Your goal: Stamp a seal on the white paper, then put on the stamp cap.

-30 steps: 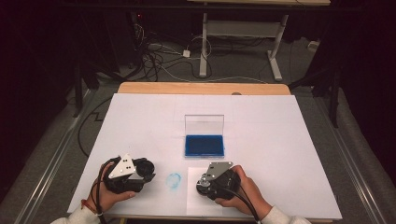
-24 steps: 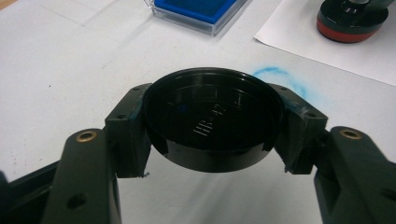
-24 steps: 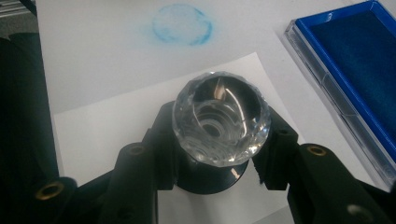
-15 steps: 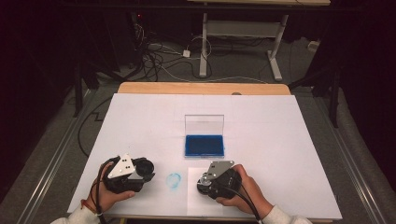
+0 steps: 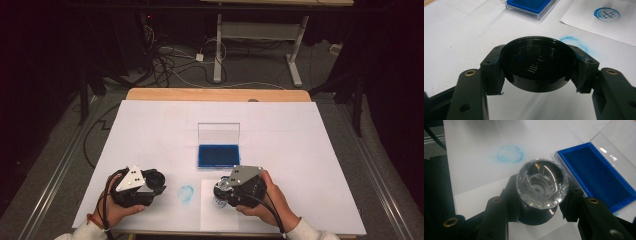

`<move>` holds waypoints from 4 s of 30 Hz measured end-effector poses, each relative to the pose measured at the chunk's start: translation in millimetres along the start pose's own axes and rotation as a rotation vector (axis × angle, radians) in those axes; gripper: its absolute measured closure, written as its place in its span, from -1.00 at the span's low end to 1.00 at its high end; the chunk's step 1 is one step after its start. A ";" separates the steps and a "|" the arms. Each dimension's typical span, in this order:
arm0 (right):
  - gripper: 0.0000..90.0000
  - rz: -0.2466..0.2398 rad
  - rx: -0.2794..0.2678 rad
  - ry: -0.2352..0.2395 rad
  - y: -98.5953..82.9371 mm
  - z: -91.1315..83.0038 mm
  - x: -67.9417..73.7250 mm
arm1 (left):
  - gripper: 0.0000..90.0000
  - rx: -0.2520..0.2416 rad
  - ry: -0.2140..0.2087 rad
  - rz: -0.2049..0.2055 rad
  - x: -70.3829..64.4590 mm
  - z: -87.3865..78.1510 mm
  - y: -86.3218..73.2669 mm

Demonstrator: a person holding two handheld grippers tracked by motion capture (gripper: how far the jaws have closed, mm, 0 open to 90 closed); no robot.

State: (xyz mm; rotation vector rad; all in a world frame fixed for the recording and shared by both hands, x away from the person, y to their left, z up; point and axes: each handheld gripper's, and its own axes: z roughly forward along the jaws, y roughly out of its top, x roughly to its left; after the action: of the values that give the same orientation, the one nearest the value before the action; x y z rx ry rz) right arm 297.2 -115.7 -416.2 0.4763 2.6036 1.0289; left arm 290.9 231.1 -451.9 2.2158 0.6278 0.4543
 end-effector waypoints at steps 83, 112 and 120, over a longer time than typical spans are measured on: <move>0.28 0.134 -0.222 -0.161 -4.9 -73.5 -49.7 | -0.19 0.009 -0.055 0.046 -8.9 14.2 12.1; 0.28 0.081 -0.304 0.019 35.0 -48.1 -15.4 | -0.19 -0.089 -0.220 0.114 -48.5 60.2 78.5; 0.28 0.071 -0.299 0.067 38.3 -37.3 -7.5 | -0.19 -0.118 -0.244 0.137 -57.4 63.7 91.1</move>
State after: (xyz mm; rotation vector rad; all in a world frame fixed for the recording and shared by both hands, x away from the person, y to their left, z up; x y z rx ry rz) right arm 296.8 -114.8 -362.3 0.4696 2.4436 1.4516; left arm 302.7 108.5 -430.0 2.1651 0.3134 0.2757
